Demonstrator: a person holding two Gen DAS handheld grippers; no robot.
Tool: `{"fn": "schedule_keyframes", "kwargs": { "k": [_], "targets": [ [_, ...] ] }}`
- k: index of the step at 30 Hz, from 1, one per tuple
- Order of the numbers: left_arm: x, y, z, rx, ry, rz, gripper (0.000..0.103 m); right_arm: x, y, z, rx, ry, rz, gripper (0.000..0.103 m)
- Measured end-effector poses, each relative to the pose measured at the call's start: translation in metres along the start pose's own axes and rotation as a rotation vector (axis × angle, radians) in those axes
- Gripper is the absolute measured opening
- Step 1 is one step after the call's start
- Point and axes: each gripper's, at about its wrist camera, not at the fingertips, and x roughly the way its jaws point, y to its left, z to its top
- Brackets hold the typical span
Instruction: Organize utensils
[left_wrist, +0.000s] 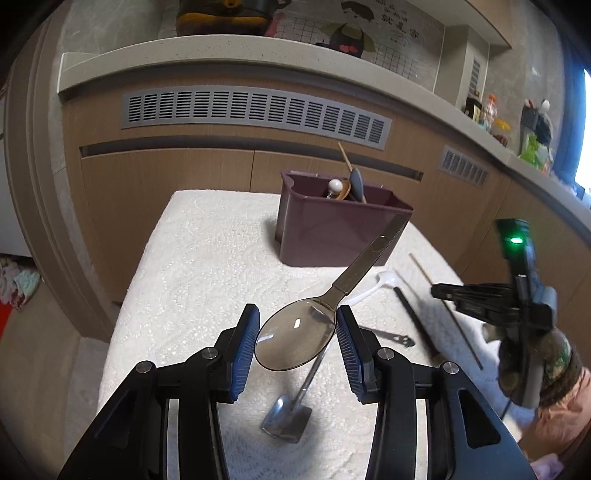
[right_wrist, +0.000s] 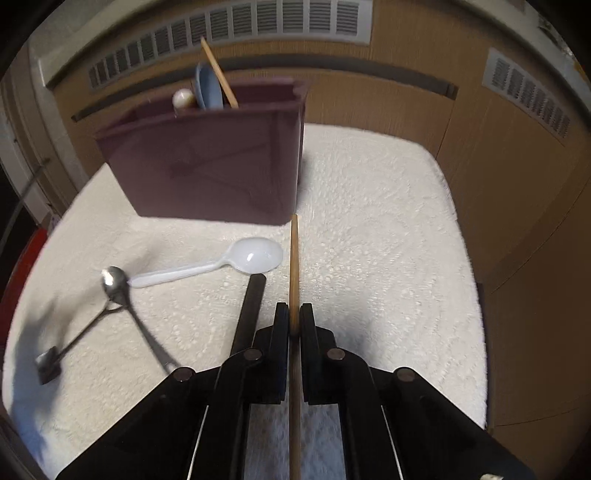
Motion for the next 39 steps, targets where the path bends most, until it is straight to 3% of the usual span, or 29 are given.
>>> {"fn": "schedule_keyframes", "kwargs": {
  "k": [5, 9, 15, 20, 24, 30, 39],
  "targets": [
    [-0.009, -0.016, 0.015, 0.01, -0.046, -0.04, 0.044, -0.061, -0.012, -0.006, 0.041, -0.139, 0.051, 0.005],
    [-0.015, -0.034, 0.044, 0.01, -0.125, -0.094, 0.044, -0.104, -0.021, 0.011, 0.081, -0.28, 0.095, 0.005],
    [-0.001, -0.04, 0.111, -0.093, -0.302, -0.239, 0.044, -0.158, -0.015, 0.08, 0.082, -0.513, 0.117, 0.005],
    [0.051, -0.036, 0.138, -0.18, -0.3, -0.284, 0.044, -0.165, -0.006, 0.128, 0.073, -0.642, 0.125, 0.005],
    [0.094, -0.034, 0.143, -0.171, -0.236, -0.239, 0.044, -0.146, -0.01, 0.148, 0.093, -0.658, 0.156, 0.005],
    [0.138, -0.029, 0.128, -0.112, -0.16, -0.144, 0.044, -0.098, -0.006, 0.17, 0.097, -0.615, 0.167, 0.005],
    [0.148, -0.008, 0.123, -0.125, -0.124, -0.137, 0.044, -0.049, 0.006, 0.184, 0.066, -0.555, 0.175, 0.005]
  ]
}}
